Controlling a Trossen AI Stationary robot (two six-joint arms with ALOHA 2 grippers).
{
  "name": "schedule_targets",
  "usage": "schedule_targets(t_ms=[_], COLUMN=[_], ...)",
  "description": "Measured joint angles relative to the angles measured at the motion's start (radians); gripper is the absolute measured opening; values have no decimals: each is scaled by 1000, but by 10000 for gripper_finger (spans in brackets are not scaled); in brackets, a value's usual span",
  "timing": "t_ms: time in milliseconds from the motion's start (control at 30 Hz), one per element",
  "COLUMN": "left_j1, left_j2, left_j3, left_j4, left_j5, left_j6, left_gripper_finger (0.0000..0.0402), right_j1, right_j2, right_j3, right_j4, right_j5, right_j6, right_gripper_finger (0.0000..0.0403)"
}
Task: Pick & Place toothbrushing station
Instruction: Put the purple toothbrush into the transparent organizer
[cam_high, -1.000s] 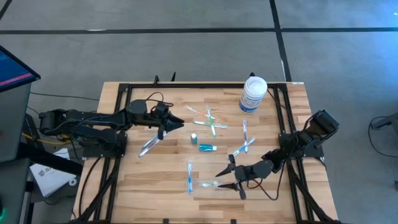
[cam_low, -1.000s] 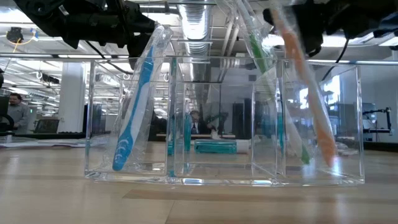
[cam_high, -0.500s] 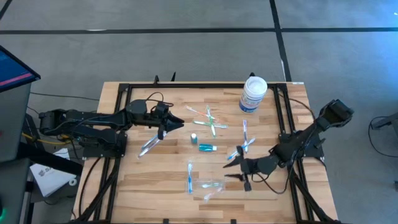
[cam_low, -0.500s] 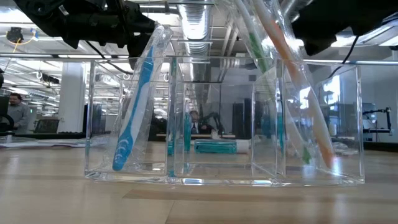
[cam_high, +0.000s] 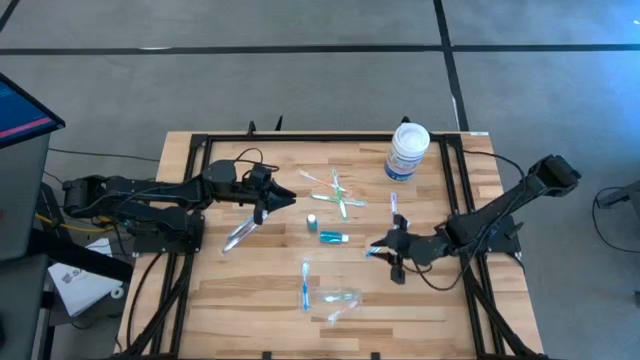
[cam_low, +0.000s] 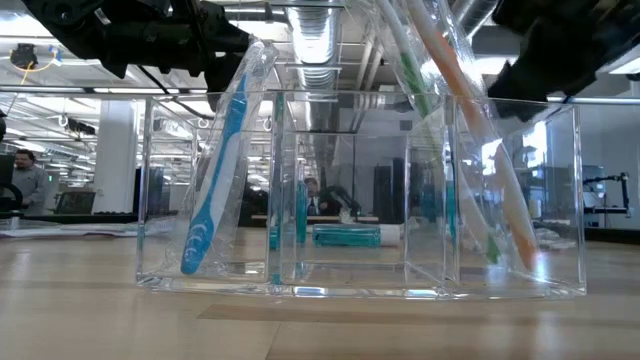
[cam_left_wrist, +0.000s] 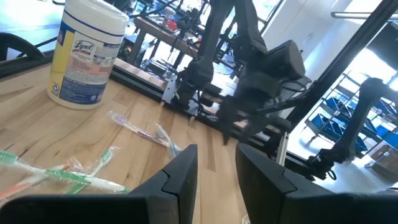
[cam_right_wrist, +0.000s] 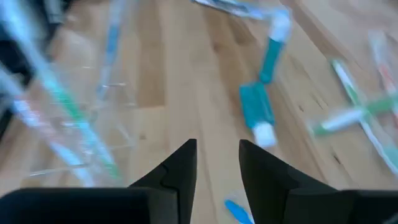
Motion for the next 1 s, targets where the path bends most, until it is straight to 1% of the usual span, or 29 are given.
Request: schedule_targets(t_ms=[200,300,467,633,733,833,1000], left_j1=[0,0,0,0,0,0,0], left_j2=[0,0,0,0,0,0,0], left_j3=[0,0,0,0,0,0,0], left_j4=[5,5,5,11,22,41,69], left_j5=[0,0,0,0,0,-21,-38], left_j6=[0,0,0,0,0,-1,-1], left_gripper_finger=[104,104,104,104,104,104,104], right_j1=[-92,-145,-240,-329,-381,-430,-490], right_j2=[0,0,0,0,0,0,0], right_j3=[0,0,0,0,0,0,0], right_j4=[-120,-178,-263,-298,-327,-358,-427], right_j5=[-13,-17,-44,-47,-71,-94,-96], right_j6=[172,233,272,294,308,349,437], right_gripper_finger=[109,109,109,109,109,109,109])
